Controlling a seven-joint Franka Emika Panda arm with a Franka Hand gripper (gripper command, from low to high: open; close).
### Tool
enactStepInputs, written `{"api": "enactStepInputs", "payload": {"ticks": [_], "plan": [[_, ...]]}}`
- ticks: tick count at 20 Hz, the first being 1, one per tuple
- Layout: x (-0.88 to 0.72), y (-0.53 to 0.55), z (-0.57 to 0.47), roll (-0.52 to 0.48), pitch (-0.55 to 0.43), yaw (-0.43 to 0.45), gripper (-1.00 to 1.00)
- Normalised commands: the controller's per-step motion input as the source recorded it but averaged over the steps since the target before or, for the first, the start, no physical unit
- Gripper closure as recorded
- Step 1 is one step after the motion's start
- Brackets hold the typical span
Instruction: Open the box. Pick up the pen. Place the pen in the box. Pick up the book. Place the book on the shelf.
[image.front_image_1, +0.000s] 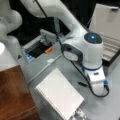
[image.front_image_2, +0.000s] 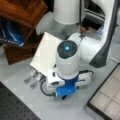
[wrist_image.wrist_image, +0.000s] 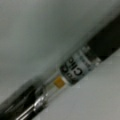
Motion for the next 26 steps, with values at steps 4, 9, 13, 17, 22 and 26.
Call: {"api": "enactStepInputs", "payload": {"ticks": [4, 9, 13, 17, 22, 26], "plan": [[0.24, -0.06, -0.02, -0.201, 0.077, 0.190, -1.00], [0.13, 0.03, 0.03, -0.218, 0.093, 0.160, -1.00], [0.03, 0.10, 0.03, -0.213, 0.096, 0.123, -1.00], [-0.03, 0.12, 0.03, -0.201, 0.085, 0.108, -1.00], [-0.05, 0.08, 0.00, -0.191, 0.069, 0.096, -1.00], [-0.09, 0.04, -0.02, -0.178, 0.034, 0.096, -1.00]]}}
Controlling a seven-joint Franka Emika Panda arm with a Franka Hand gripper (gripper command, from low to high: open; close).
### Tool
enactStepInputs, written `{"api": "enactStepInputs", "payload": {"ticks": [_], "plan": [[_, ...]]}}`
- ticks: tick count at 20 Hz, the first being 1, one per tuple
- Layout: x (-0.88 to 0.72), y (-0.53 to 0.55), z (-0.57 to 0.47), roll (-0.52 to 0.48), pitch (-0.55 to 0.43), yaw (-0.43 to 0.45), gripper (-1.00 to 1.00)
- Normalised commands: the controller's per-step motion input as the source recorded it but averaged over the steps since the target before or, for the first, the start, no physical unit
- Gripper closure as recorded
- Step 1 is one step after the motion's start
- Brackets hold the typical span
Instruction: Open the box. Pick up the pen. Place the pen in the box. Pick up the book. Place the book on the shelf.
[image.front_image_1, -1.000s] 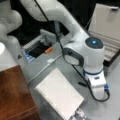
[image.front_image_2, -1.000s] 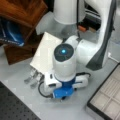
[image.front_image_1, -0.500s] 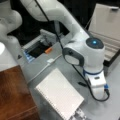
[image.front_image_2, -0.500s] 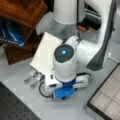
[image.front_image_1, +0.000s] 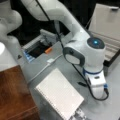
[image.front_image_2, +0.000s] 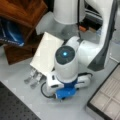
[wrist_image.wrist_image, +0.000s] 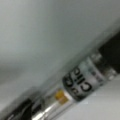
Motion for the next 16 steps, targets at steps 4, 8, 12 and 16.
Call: {"api": "enactStepInputs", "payload": {"ticks": [4, 8, 12, 16], "plan": [[-0.11, 0.03, -0.04, -0.181, -0.006, 0.099, -1.00], [-0.14, 0.03, -0.07, -0.186, -0.035, 0.107, 1.00], [-0.18, 0.06, -0.10, -0.185, -0.057, 0.106, 1.00], [-0.20, 0.09, -0.14, -0.181, -0.066, 0.106, 1.00]]}}
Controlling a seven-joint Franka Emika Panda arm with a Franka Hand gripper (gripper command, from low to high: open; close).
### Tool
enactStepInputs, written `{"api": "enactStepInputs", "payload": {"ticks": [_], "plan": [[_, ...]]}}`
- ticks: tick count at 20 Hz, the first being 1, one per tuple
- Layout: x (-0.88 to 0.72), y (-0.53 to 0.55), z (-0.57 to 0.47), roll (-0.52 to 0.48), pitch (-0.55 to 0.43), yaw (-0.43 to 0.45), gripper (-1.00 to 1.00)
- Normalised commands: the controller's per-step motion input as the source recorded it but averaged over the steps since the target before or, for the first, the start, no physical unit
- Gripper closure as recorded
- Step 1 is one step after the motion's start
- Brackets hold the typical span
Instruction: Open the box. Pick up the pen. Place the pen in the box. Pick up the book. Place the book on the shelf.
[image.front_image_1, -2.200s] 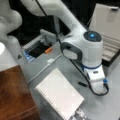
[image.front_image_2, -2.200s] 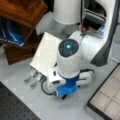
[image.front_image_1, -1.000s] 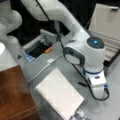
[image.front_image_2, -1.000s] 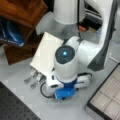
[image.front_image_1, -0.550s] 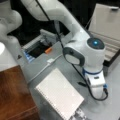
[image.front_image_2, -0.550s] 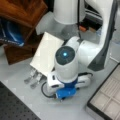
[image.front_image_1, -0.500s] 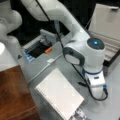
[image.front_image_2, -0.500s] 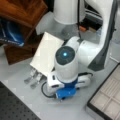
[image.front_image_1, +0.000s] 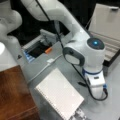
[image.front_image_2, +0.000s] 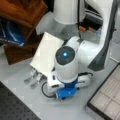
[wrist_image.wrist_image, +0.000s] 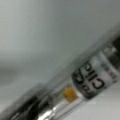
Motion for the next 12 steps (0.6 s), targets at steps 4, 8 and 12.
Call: {"api": "enactStepInputs", "payload": {"ticks": [4, 8, 12], "plan": [[-0.19, 0.13, -0.16, -0.179, -0.067, 0.102, 1.00], [-0.18, 0.16, -0.17, -0.175, -0.065, 0.098, 1.00], [-0.17, 0.17, -0.17, -0.175, -0.070, 0.092, 1.00]]}}
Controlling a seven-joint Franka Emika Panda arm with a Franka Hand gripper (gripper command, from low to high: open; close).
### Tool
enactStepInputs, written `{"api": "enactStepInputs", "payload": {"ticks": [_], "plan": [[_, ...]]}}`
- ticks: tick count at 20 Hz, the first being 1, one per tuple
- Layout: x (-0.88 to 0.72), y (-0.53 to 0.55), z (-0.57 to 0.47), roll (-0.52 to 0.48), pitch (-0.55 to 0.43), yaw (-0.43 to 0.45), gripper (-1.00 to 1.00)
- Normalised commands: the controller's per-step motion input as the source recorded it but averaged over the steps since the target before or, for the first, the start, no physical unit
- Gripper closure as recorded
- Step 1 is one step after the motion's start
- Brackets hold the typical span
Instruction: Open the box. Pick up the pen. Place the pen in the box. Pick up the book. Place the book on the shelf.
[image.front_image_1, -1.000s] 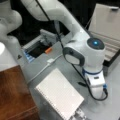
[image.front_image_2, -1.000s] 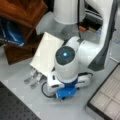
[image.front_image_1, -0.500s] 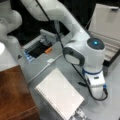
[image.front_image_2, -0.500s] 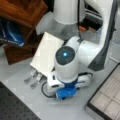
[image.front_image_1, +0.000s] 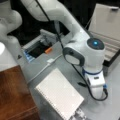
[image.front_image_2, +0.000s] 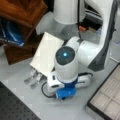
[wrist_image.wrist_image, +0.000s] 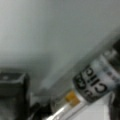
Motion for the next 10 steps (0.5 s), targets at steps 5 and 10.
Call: {"api": "enactStepInputs", "payload": {"ticks": [5, 10], "plan": [[-0.16, 0.18, -0.17, -0.173, -0.060, 0.088, 1.00], [-0.17, 0.19, -0.12, -0.171, -0.045, 0.080, 1.00]]}}
